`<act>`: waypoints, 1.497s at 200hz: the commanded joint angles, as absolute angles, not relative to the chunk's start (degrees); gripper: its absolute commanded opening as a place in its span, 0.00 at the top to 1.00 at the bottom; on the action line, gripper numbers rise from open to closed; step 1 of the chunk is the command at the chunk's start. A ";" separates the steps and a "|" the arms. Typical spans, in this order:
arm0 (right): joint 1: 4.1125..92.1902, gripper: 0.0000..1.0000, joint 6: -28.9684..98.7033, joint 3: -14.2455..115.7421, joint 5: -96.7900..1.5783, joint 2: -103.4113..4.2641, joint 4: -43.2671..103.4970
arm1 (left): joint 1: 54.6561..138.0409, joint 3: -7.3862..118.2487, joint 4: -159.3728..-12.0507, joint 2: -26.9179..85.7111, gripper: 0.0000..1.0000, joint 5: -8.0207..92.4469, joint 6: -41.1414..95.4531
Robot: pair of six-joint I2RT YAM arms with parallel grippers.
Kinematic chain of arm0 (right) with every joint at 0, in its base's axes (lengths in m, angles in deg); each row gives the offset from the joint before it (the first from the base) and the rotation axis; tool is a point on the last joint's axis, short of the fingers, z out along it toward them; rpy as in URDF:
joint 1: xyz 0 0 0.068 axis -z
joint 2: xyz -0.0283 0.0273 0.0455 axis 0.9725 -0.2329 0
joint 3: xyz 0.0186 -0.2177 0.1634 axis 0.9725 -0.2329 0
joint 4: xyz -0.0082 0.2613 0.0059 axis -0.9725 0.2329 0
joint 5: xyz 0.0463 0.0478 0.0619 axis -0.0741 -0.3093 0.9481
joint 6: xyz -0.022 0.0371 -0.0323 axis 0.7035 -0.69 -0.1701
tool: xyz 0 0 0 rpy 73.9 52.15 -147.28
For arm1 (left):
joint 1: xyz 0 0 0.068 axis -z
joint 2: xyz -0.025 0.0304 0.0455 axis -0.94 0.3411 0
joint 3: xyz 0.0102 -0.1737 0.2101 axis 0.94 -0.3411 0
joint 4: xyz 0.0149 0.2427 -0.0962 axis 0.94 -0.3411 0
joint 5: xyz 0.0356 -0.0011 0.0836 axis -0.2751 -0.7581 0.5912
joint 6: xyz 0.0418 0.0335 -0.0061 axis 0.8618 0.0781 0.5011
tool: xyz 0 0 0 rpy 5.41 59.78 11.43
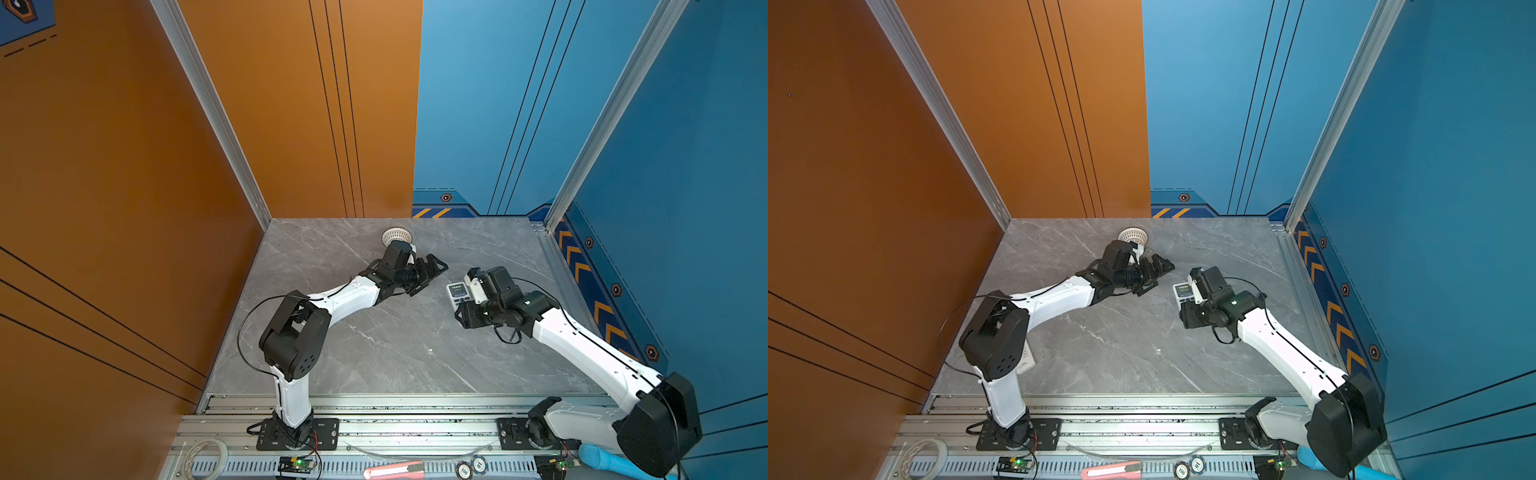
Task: Unload the batteries from the remote control
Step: 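Lift the remote with the right gripper toward the waiting left gripper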
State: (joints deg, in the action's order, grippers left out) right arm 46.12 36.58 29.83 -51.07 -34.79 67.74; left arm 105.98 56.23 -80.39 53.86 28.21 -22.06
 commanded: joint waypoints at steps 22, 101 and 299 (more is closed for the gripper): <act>42.46 0.53 39.10 34.82 -47.14 -39.16 65.68 | 106.18 53.12 -73.15 55.77 0.17 26.02 -26.94; 42.73 0.54 40.83 36.74 -46.54 -42.43 65.77 | 106.18 47.86 -69.99 55.74 0.49 24.33 -29.15; 45.54 0.00 31.54 40.04 -48.53 -43.33 62.33 | 103.64 43.06 -63.04 52.38 0.92 25.23 -32.71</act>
State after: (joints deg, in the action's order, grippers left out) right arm 44.48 35.97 39.17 -47.35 -47.75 65.64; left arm 104.89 43.42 -64.02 55.04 24.93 -32.79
